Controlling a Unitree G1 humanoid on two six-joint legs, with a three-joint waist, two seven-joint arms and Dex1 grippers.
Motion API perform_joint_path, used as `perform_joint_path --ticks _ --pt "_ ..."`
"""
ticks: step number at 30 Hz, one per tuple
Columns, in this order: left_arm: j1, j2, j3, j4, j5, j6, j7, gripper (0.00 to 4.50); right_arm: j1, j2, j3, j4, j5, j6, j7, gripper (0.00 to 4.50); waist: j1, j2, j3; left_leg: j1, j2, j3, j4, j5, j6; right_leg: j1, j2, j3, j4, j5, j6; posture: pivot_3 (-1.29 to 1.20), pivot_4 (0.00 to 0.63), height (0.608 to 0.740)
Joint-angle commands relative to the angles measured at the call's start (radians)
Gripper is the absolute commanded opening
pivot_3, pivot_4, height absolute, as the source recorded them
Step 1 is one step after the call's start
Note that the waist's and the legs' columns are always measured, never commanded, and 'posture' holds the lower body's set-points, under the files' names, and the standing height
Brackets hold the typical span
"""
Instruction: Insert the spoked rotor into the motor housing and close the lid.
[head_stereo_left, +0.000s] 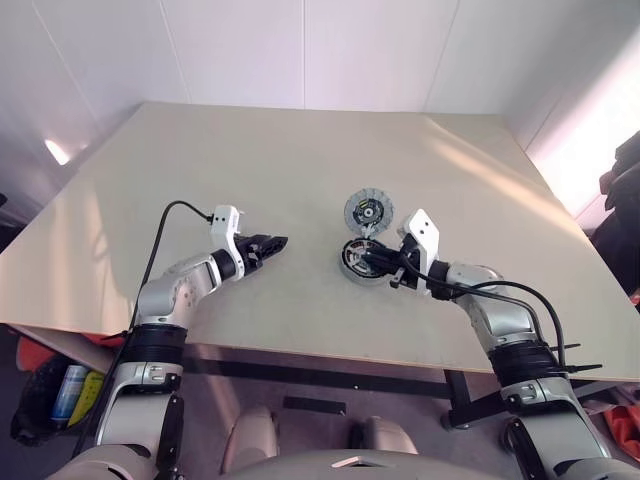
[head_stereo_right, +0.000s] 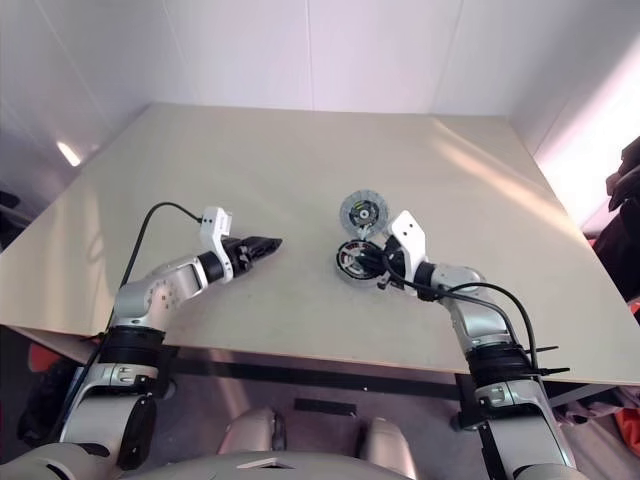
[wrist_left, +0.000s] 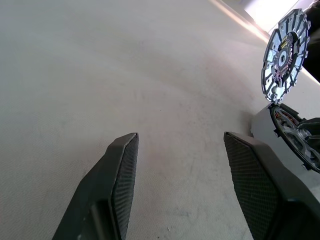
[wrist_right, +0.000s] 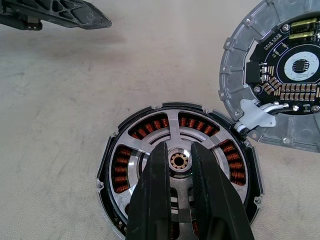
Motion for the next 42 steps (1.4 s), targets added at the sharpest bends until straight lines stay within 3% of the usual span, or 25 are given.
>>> perform_joint_path --ticks 1,8,27,39,42 --pt "-0.011 0.008 0.008 -0.033 -0.005 -0.011 0.0 2.88 -0.016 -0.005 -0.014 -0.007 0.011 -0.001 0.005 0.28 0.0 0.0 0.0 0.0 0.0 0.0 0.0 0.0 0.0 0.0 0.0 0.0 0.0 0.0 0.0 0.0 0.0 0.74" --pt "-0.007 0.01 0.008 -0.042 -0.007 -0.004 0.001 2.88 -0.044 0.003 -0.069 -0.173 0.144 0.101 0.039 0.28 -0.001 0.0 0.0 -0.002 0.0 0.0 0.0 0.0 0.0 -0.002 0.0 0.0 0.0 0.0 0.0 0.0 0.0 0.74" --pt "-0.007 0.007 0.005 -0.048 -0.007 0.001 0.003 2.88 -0.055 0.016 -0.029 -0.038 0.006 0.037 -0.047 0.28 0.001 0.0 0.0 -0.005 0.0 0.0 0.0 0.001 -0.001 -0.005 0.0 0.0 0.0 0.0 0.0 0.0 0.0 0.74" --pt "-0.007 0.009 0.006 -0.049 -0.007 0.001 0.004 2.88 -0.086 0.023 -0.053 -0.034 0.013 -0.002 -0.069 4.36 0.0 0.0 0.0 -0.005 0.0 0.0 0.0 0.0 -0.001 -0.004 0.0 0.0 0.0 0.0 0.0 0.0 0.0 0.74" --pt "-0.011 0.009 0.006 -0.046 -0.007 0.0 0.004 2.88 -0.076 0.015 -0.047 -0.048 0.015 0.009 -0.056 4.47 0.001 0.0 0.0 -0.005 0.0 0.0 0.0 0.0 -0.001 -0.004 0.0 0.0 0.0 0.0 0.0 0.0 0.0 0.74"
